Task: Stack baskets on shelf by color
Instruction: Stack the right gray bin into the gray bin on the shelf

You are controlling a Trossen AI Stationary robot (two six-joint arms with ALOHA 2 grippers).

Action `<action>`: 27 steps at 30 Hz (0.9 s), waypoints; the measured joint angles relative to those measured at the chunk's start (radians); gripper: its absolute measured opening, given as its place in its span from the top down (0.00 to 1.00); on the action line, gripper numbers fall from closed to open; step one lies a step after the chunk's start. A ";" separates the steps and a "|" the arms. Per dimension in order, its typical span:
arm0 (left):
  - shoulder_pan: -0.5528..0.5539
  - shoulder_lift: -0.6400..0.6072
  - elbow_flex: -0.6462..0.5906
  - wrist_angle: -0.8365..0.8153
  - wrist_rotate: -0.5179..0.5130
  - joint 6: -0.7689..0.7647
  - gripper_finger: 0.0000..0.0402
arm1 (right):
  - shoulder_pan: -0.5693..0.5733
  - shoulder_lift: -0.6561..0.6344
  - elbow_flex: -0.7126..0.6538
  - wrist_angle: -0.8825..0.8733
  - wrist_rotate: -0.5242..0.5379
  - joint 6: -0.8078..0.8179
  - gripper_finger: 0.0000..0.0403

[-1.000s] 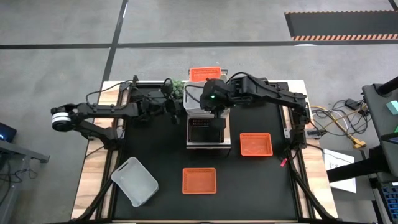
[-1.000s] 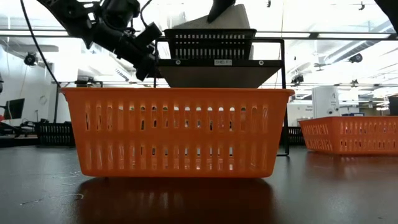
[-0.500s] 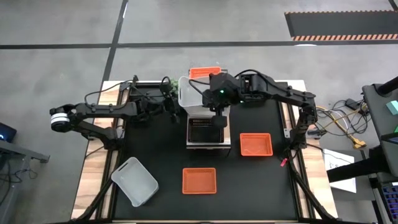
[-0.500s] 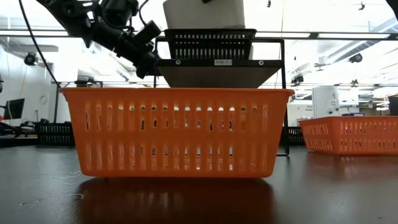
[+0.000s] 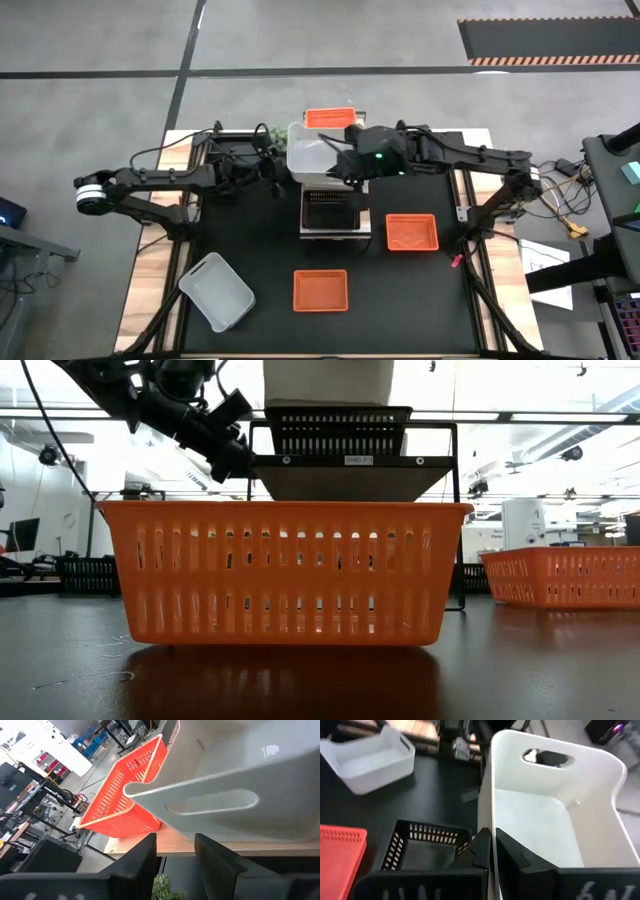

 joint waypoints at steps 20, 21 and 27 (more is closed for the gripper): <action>-0.013 -0.017 -0.001 -0.031 0.076 -0.025 0.71 | -0.041 -0.023 -0.162 0.040 0.006 0.040 0.98; -0.015 -0.017 0.001 -0.044 0.083 -0.025 0.71 | -0.041 -0.023 -0.162 0.035 0.006 0.040 0.98; -0.022 -0.021 0.004 -0.050 0.093 -0.024 0.71 | -0.042 -0.023 -0.162 0.027 0.007 0.031 0.98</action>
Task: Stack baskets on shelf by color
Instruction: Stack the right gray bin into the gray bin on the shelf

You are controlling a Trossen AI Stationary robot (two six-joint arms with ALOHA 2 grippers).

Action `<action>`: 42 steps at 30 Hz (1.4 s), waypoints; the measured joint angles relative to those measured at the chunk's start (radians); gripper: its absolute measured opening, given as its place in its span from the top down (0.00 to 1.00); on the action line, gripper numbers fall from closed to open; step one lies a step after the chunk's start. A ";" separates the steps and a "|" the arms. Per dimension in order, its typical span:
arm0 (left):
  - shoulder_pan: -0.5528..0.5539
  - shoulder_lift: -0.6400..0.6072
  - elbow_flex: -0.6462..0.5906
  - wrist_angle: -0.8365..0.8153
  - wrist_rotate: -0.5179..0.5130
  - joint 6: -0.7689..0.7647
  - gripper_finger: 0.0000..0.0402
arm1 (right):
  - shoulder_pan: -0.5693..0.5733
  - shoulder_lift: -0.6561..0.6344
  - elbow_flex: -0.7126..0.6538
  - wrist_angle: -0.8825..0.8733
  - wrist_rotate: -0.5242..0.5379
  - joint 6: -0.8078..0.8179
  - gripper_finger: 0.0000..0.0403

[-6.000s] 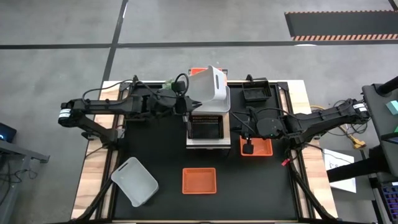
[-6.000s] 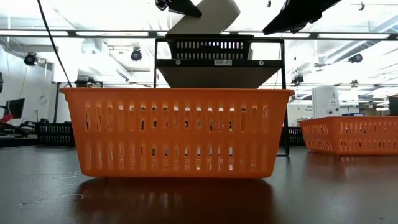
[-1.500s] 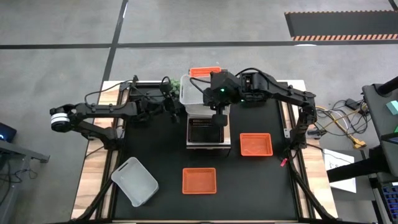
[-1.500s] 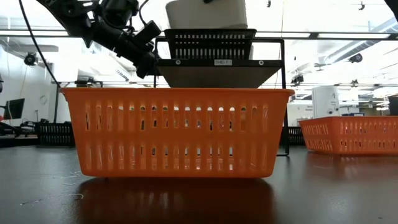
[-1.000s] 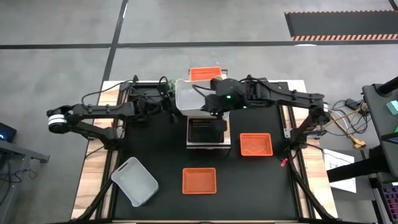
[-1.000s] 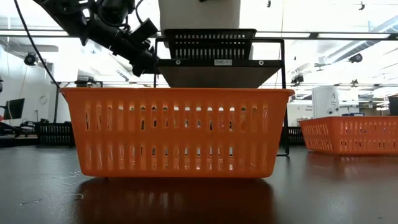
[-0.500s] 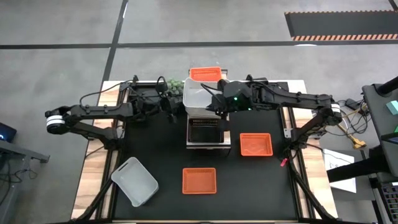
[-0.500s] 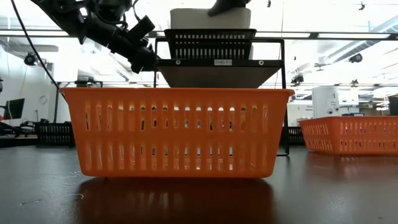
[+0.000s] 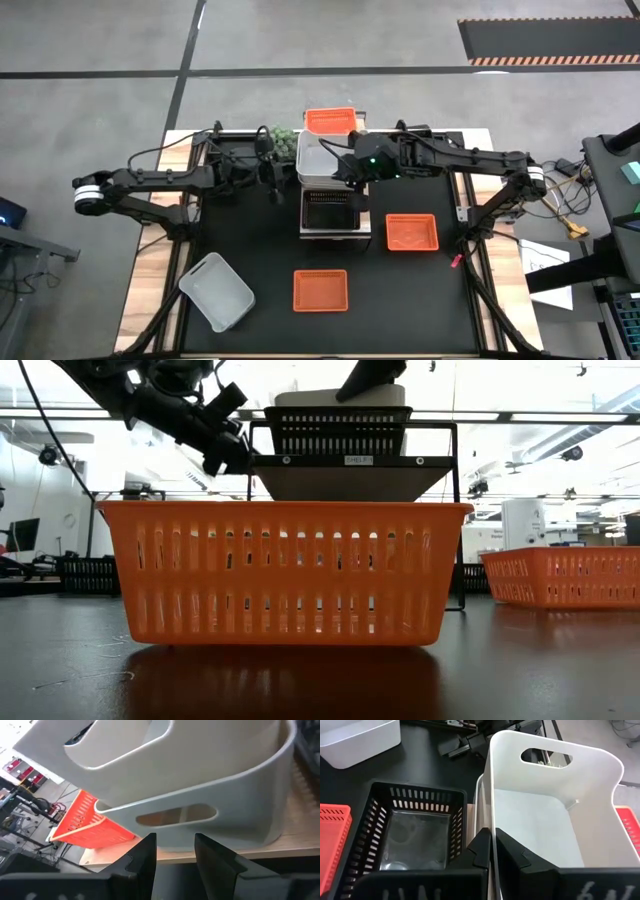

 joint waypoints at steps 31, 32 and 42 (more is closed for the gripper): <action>-0.001 -0.159 -0.010 -0.158 0.254 -0.089 0.71 | 0.010 -0.156 0.026 -0.428 0.138 0.244 0.82; -0.001 -0.155 -0.009 -0.158 0.272 -0.089 0.71 | 0.009 -0.168 0.017 -0.426 0.142 0.245 0.84; 0.000 -0.080 0.001 -0.098 0.281 -0.106 0.71 | 0.007 -0.212 -0.196 -0.320 0.233 0.262 0.98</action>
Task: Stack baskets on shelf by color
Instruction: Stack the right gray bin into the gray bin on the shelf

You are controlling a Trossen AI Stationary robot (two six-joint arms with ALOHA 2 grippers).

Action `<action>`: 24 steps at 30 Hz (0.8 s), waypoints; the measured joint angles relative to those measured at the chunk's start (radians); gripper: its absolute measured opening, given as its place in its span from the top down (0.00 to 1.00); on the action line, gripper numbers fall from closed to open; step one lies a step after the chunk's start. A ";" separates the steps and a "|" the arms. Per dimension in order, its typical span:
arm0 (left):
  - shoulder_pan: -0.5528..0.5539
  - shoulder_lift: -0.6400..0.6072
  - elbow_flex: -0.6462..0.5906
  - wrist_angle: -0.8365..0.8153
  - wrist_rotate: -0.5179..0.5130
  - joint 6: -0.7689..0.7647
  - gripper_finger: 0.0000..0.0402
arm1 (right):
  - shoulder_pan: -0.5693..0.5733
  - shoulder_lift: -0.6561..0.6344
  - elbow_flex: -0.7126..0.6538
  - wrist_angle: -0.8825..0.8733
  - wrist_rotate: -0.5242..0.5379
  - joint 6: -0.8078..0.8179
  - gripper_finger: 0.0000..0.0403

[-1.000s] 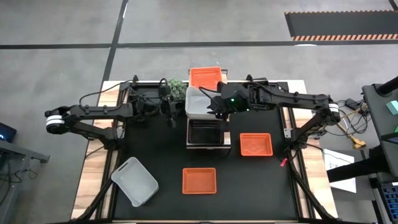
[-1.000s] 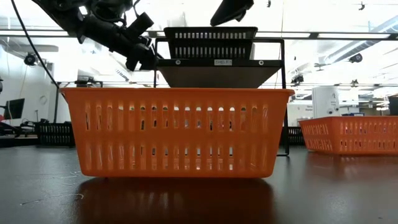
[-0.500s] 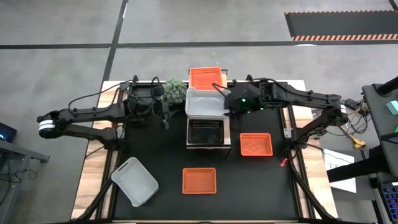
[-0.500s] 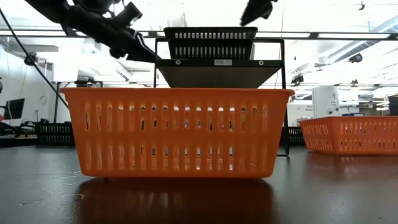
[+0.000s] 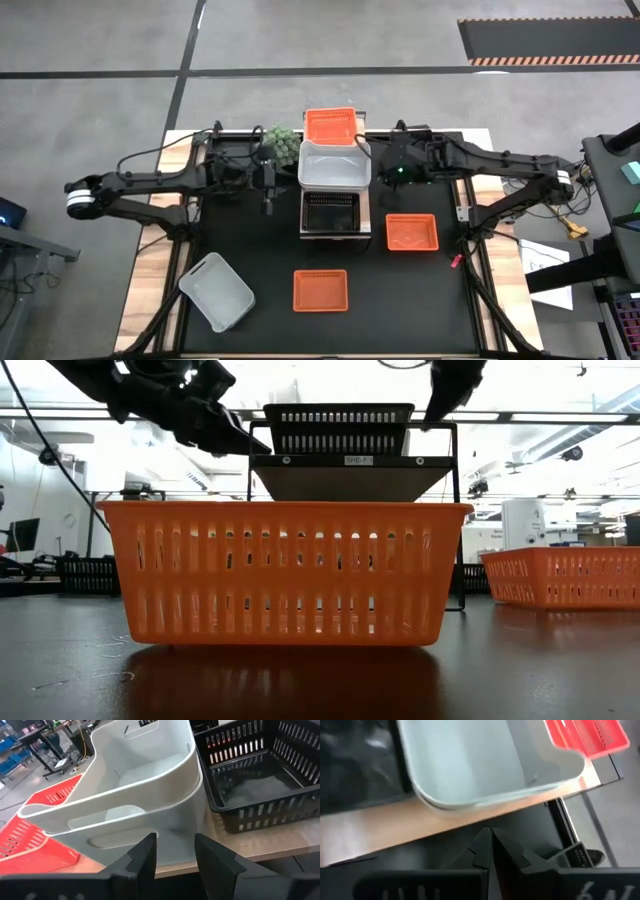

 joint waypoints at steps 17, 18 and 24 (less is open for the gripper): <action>0.000 0.031 0.006 0.053 0.039 0.000 0.71 | -0.067 0.007 -0.038 0.139 0.075 -0.100 0.98; 0.000 0.032 0.006 0.054 0.039 0.000 0.71 | -0.071 0.007 -0.038 0.142 0.075 -0.101 0.98; 0.000 0.035 0.006 0.053 0.038 0.000 0.71 | -0.077 0.007 -0.038 0.147 0.075 -0.108 0.98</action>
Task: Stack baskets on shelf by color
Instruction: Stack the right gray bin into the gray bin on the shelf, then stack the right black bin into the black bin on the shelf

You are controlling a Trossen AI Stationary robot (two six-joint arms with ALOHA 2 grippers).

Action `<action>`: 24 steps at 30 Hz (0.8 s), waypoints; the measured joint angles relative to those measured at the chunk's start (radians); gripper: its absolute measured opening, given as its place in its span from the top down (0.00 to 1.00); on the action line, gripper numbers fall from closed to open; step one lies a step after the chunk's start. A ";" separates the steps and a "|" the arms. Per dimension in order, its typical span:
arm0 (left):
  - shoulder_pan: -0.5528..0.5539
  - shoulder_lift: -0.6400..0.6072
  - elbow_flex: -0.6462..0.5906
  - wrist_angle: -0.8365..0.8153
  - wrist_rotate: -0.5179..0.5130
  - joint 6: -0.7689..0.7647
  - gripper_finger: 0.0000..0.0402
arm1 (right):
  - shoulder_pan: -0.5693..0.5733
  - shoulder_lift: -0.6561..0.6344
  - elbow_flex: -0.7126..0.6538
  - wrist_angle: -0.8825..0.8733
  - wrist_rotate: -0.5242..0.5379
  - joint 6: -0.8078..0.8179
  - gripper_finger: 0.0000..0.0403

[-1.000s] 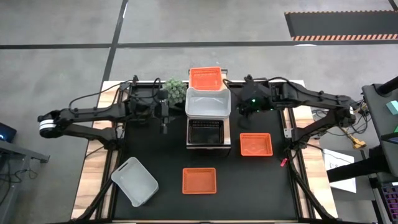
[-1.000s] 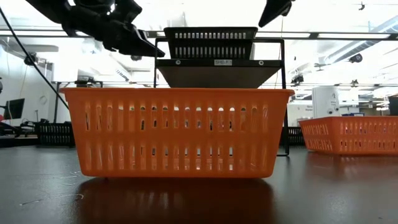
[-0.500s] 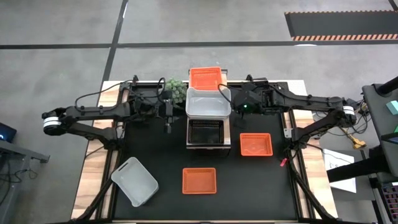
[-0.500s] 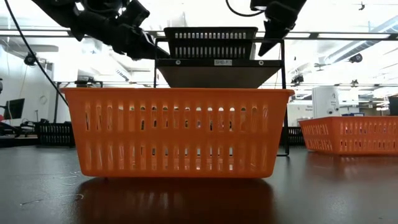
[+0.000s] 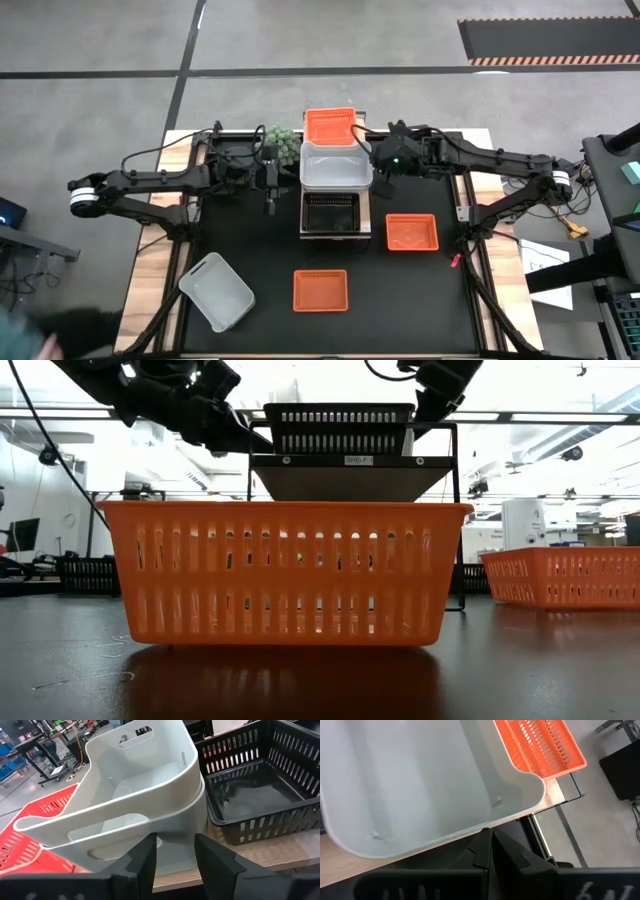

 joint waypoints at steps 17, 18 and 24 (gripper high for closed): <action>-0.089 -0.263 -0.095 -0.169 -0.104 -0.325 0.71 | 0.149 -0.187 -0.111 -0.047 0.029 0.180 0.98; -0.111 -0.279 -0.117 -0.145 -0.104 -0.338 0.71 | 0.165 -0.195 -0.126 -0.050 0.039 0.197 0.98; -0.237 -0.325 -0.191 0.009 -0.105 -0.418 0.71 | 0.242 -0.238 -0.223 -0.046 0.059 0.273 0.98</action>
